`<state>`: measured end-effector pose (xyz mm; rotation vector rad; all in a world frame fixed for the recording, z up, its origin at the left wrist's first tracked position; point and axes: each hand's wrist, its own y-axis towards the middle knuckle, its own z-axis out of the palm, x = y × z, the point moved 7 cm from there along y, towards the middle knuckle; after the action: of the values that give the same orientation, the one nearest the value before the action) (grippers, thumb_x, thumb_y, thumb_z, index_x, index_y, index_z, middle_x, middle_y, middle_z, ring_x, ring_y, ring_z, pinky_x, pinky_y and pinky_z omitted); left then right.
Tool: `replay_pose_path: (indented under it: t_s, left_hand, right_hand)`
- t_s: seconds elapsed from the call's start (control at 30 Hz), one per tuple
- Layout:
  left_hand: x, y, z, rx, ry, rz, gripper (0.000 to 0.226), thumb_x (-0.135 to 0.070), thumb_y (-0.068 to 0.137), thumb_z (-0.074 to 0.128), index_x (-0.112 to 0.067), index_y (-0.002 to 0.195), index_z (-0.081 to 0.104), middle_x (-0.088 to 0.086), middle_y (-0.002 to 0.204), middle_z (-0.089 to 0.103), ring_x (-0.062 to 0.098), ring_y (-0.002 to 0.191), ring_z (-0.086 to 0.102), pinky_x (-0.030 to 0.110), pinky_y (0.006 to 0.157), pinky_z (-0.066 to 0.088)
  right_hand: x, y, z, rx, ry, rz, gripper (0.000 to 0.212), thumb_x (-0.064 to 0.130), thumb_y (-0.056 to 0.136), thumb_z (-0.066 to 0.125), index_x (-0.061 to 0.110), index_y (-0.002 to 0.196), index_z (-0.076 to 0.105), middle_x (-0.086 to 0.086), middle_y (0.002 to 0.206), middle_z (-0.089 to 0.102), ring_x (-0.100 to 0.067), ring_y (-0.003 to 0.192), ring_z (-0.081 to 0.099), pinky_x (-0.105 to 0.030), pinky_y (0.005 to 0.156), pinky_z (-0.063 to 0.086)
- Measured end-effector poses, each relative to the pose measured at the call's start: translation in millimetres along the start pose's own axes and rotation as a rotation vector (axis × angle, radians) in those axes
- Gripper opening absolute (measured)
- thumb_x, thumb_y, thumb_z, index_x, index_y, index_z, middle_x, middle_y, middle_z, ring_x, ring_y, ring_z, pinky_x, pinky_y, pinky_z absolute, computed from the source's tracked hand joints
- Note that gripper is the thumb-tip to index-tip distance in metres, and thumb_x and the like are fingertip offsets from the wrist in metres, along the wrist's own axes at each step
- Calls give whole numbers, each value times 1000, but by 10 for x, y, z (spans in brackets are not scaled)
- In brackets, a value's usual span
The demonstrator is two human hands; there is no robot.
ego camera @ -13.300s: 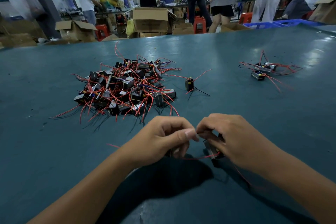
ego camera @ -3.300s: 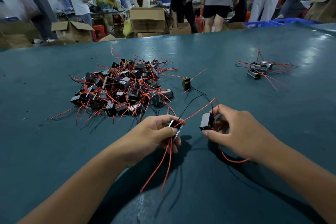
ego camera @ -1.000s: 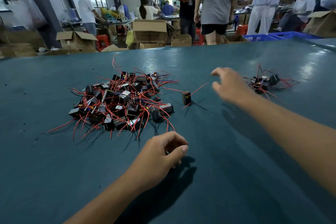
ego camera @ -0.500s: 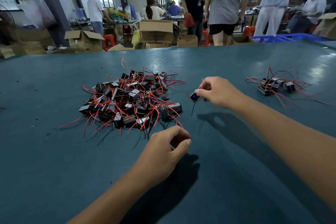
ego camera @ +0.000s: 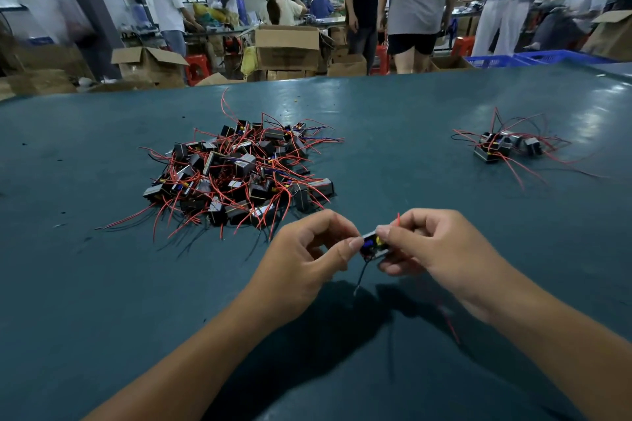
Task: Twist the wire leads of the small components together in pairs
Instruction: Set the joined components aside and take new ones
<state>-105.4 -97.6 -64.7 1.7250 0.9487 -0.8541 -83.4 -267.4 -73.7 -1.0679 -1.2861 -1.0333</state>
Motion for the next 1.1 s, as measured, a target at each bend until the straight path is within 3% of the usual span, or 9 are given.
replay_pose_path:
  t_s: [0.17, 0.27, 0.4, 0.53, 0.7, 0.8, 0.9, 1.03, 1.1]
  left_hand:
    - [-8, 9, -84, -34, -32, 15, 8, -28, 84, 76, -25, 91, 75, 5, 80, 73, 24, 69, 68, 27, 59, 55]
    - [7, 28, -137, -67, -36, 6, 7, -22, 84, 75, -21, 91, 75, 8, 82, 73, 18, 71, 71, 28, 59, 56]
    - [-8, 41, -241, -119, -7, -1, 9, -26, 83, 75, -22, 90, 76, 4, 81, 74, 15, 69, 68, 28, 59, 55]
    - [-139, 17, -179, -20, 304, 162, 4, -22, 84, 77, -19, 85, 75, -8, 79, 71, 6, 70, 65, 25, 62, 51]
    - [-264, -44, -69, 17, 517, 259, 32, -50, 79, 75, -19, 73, 73, -10, 71, 67, 6, 69, 63, 30, 63, 49]
    - [-276, -36, -50, -14, 605, 275, 38, -53, 83, 69, -18, 68, 69, -10, 64, 63, 5, 62, 59, 33, 58, 49]
    - [-207, -7, -67, -42, 535, 200, 36, -44, 90, 68, -18, 65, 67, -8, 58, 62, 9, 53, 55, 33, 53, 46]
    - [-27, 15, -105, -34, 150, -73, 37, -37, 93, 66, -11, 67, 69, 1, 58, 69, 13, 51, 62, 22, 53, 46]
    - [57, 15, -110, -47, -14, -209, 38, -36, 90, 66, -5, 68, 68, 8, 57, 69, 20, 50, 65, 27, 54, 48]
  right_hand:
    - [22, 48, -113, 4, 73, -9, 34, 21, 83, 70, -11, 93, 64, -7, 67, 69, -23, 59, 67, -23, 56, 56]
    - [68, 45, -156, -8, 56, -56, 33, 24, 77, 72, -6, 90, 65, -11, 72, 69, -25, 62, 68, -25, 57, 57]
    - [89, 76, -245, -67, 35, -107, 23, 13, 86, 70, -8, 92, 63, -10, 70, 69, -24, 60, 67, -26, 55, 57]
    - [79, 78, -240, -95, -5, -130, 26, 13, 85, 71, -10, 90, 61, -8, 64, 68, -21, 55, 66, -25, 52, 56]
    - [100, 21, -135, -83, -117, -198, 26, 18, 83, 74, -4, 86, 61, -7, 65, 70, -23, 56, 69, -29, 55, 58]
    - [99, -4, -76, -63, -132, -208, 27, 16, 83, 75, -6, 86, 60, -6, 68, 72, -22, 56, 68, -30, 55, 58]
    - [96, -20, -48, -47, -143, -208, 27, 16, 84, 74, -6, 86, 60, -8, 70, 73, -22, 55, 67, -32, 56, 59]
    - [78, -14, -40, -28, -118, -186, 23, 13, 86, 71, -7, 87, 60, -5, 65, 71, -20, 54, 66, -30, 54, 58]
    - [52, 0, -54, -17, -71, -154, 22, 12, 87, 70, -8, 89, 60, -4, 62, 68, -19, 53, 65, -28, 53, 57]
